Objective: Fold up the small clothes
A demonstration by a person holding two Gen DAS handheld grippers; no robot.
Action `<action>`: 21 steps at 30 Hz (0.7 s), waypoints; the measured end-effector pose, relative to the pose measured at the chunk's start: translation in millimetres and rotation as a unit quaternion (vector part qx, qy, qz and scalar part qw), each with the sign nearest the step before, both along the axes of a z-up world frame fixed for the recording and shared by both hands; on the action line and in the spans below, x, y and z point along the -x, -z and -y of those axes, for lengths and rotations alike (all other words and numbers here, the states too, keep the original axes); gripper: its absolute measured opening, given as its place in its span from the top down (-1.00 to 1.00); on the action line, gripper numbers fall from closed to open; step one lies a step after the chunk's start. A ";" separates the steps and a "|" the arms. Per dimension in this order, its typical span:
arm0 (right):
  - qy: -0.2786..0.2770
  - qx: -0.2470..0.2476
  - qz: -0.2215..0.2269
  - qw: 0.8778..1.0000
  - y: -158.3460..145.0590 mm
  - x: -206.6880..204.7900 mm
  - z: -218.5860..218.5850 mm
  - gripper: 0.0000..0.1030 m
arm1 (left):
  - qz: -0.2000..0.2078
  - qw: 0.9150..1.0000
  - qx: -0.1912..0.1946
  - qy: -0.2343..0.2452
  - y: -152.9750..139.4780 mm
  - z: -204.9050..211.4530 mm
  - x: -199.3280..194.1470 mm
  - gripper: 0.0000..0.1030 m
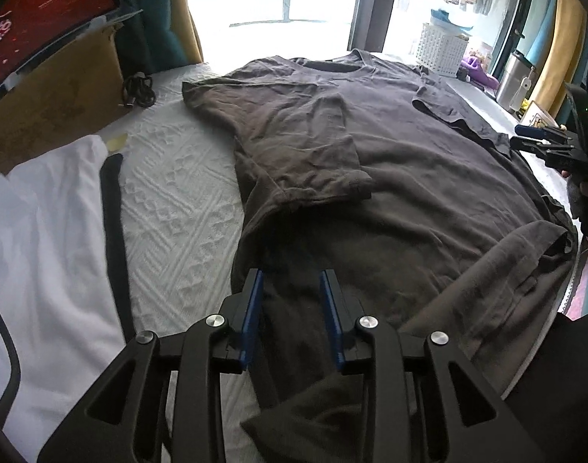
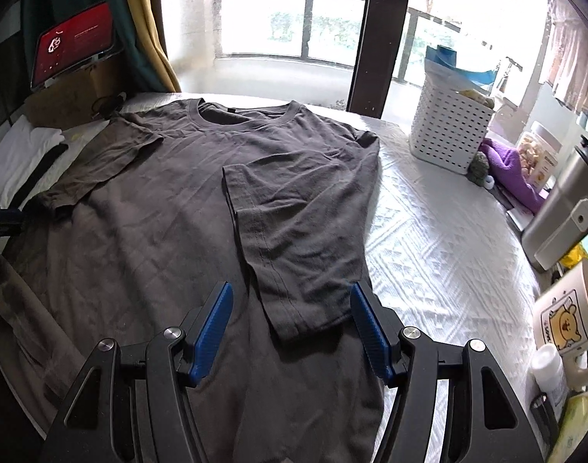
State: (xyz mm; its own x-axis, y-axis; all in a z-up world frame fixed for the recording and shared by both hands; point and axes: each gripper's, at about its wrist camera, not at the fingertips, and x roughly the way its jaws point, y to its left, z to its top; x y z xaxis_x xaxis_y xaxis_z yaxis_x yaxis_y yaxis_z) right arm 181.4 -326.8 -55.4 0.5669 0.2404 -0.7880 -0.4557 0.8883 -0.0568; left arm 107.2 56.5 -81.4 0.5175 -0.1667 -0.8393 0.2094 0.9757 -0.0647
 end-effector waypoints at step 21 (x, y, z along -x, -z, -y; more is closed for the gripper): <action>0.063 0.033 0.042 0.997 -17.3 76.6 51.4 -0.28 | 0.066 0.998 0.009 0.005 -18.3 18.1 52.9 0.09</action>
State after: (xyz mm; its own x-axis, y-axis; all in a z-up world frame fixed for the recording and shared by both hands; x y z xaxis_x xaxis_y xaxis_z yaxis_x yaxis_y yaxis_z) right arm 104.7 -378.3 -38.1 0.6543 0.1133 -0.7477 -0.3327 0.9310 -0.1501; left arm 54.3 38.4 -63.1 0.6218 -0.1867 -0.7606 0.2262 0.9726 -0.0538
